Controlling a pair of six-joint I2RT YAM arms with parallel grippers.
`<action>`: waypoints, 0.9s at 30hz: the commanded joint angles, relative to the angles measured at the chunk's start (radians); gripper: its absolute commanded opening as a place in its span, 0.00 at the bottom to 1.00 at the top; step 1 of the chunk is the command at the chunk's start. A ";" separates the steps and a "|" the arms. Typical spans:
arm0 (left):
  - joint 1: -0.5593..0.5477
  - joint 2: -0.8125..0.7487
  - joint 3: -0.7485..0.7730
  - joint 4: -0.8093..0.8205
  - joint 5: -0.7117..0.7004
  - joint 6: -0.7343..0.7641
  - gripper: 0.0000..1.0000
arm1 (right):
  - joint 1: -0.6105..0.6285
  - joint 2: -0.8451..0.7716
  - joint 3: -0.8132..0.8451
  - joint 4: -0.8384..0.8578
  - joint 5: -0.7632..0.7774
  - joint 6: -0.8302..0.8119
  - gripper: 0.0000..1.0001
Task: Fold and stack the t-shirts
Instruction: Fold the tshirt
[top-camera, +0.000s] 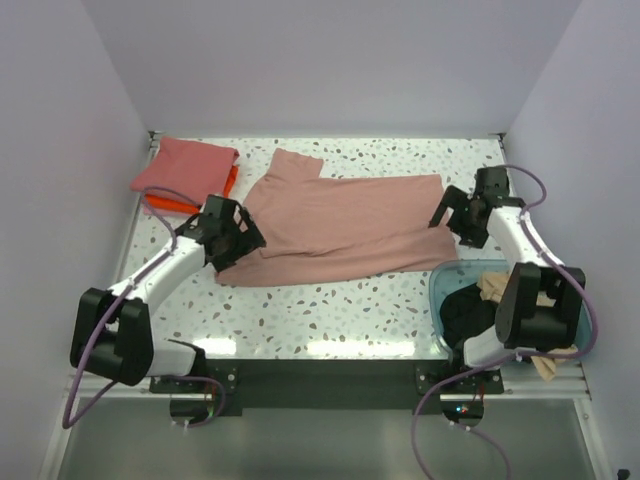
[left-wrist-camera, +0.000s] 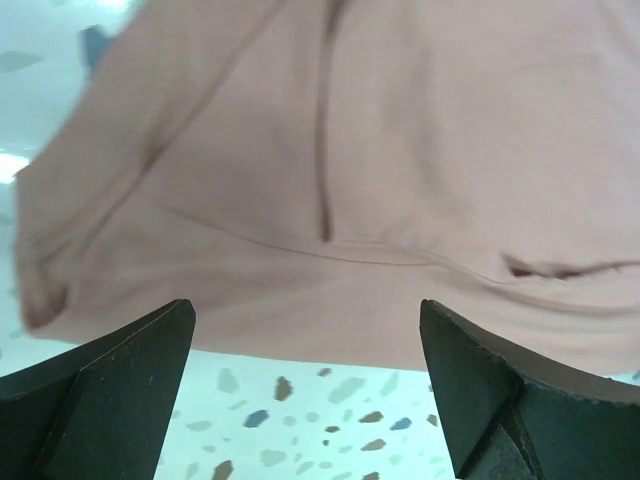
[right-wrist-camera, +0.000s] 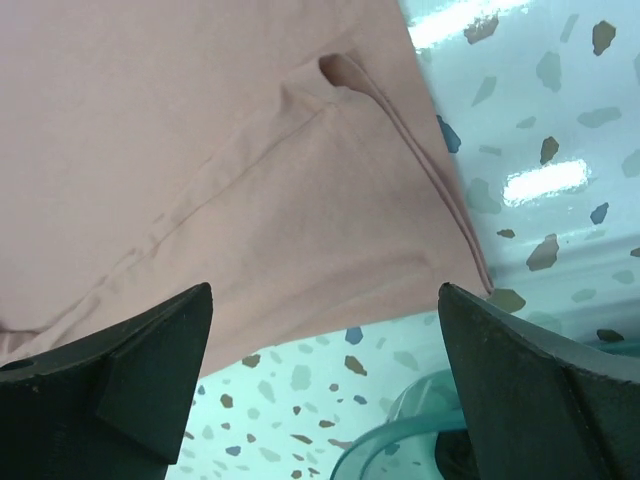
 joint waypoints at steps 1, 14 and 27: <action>-0.062 0.021 0.086 -0.006 -0.018 -0.022 1.00 | -0.005 -0.087 0.001 -0.019 -0.043 -0.029 0.99; -0.082 0.259 0.150 0.118 0.048 -0.028 0.75 | -0.005 -0.132 -0.032 -0.035 -0.032 -0.034 0.99; -0.092 0.346 0.196 0.122 0.045 -0.030 0.21 | -0.005 -0.130 -0.035 -0.038 -0.017 -0.036 0.99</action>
